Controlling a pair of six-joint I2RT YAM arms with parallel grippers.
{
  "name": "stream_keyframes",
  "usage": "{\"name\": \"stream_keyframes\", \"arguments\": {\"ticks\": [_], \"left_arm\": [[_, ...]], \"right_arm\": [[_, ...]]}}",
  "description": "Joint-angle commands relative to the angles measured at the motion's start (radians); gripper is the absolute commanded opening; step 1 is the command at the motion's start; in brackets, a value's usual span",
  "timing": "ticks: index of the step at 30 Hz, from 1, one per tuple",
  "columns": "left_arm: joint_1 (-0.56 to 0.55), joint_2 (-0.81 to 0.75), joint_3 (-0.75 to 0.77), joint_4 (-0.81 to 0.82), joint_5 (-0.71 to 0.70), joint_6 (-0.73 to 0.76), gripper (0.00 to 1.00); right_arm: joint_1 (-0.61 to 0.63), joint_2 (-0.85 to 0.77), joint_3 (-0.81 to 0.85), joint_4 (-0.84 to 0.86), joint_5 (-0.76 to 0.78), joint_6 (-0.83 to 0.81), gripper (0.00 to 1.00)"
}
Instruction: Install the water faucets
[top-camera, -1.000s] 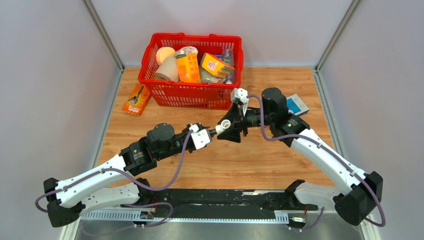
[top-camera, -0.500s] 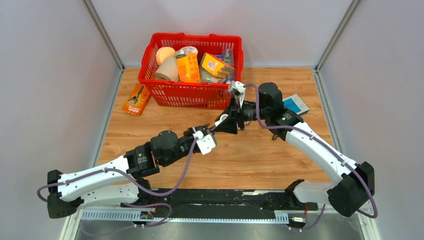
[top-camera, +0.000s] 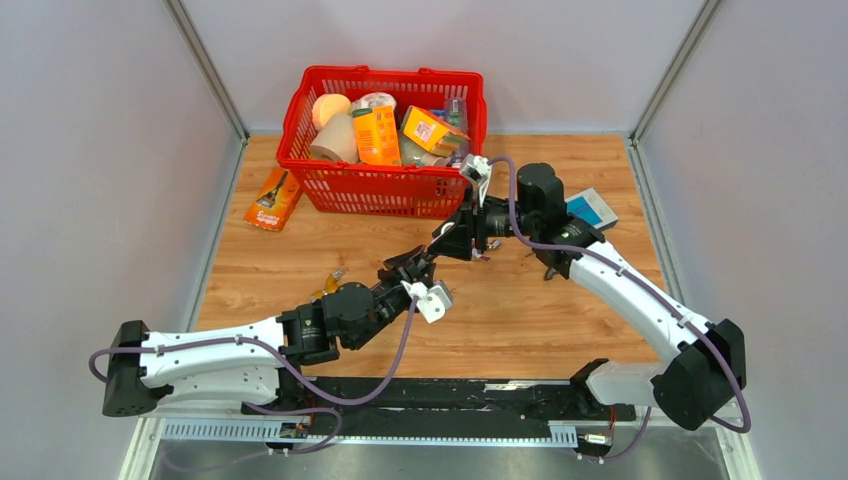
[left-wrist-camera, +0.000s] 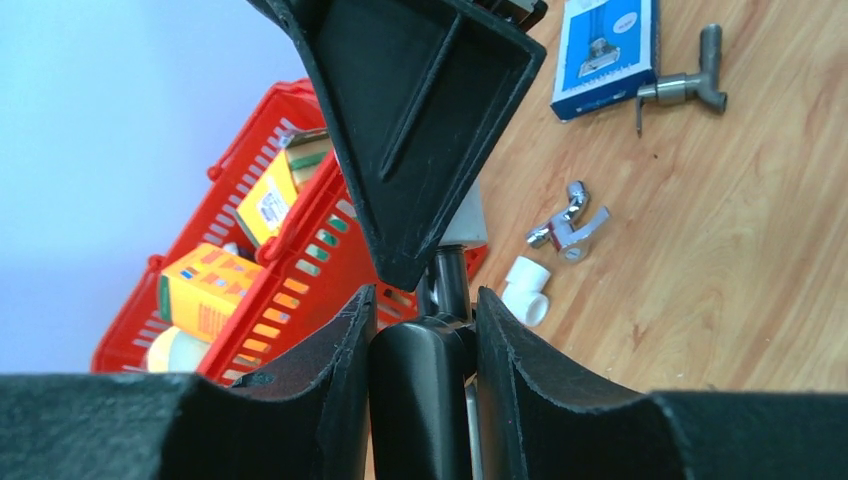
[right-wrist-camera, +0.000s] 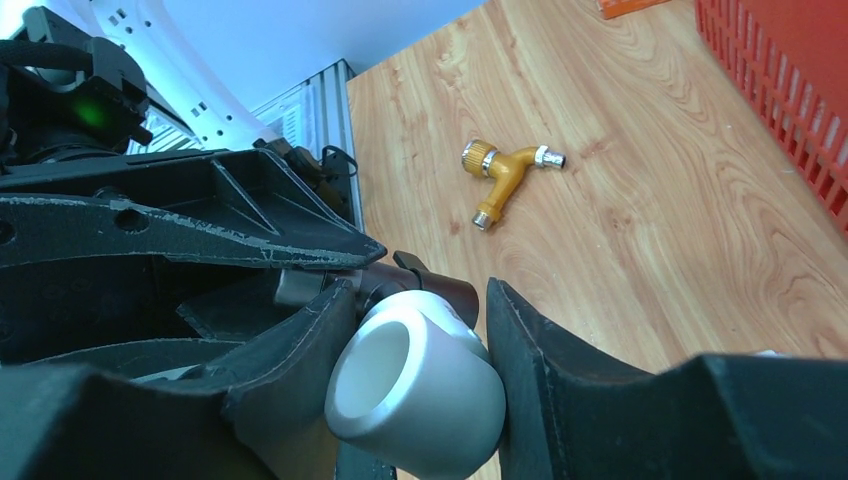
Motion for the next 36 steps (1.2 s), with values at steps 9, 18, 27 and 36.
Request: {"name": "stream_keyframes", "arguments": {"ticks": [9, 18, 27, 36], "left_arm": [[0.288, -0.097, 0.090, -0.157, 0.314, -0.483, 0.55], [0.656, -0.101, 0.251, -0.389, 0.561, -0.735, 0.56], [1.181, -0.242, 0.084, -0.435, 0.583, -0.993, 0.59], [1.206, -0.374, 0.020, -0.491, 0.364, -0.903, 0.61]], "right_arm": [[0.002, -0.079, -0.114, -0.035, 0.206, -0.111, 0.00], [0.009, -0.105, -0.191, 0.017, 0.336, -0.186, 0.00], [0.103, -0.081, -0.300, 0.228, 0.453, -0.202, 0.00], [0.155, -0.077, -0.536, 0.449, 0.626, -0.280, 0.00]]}}
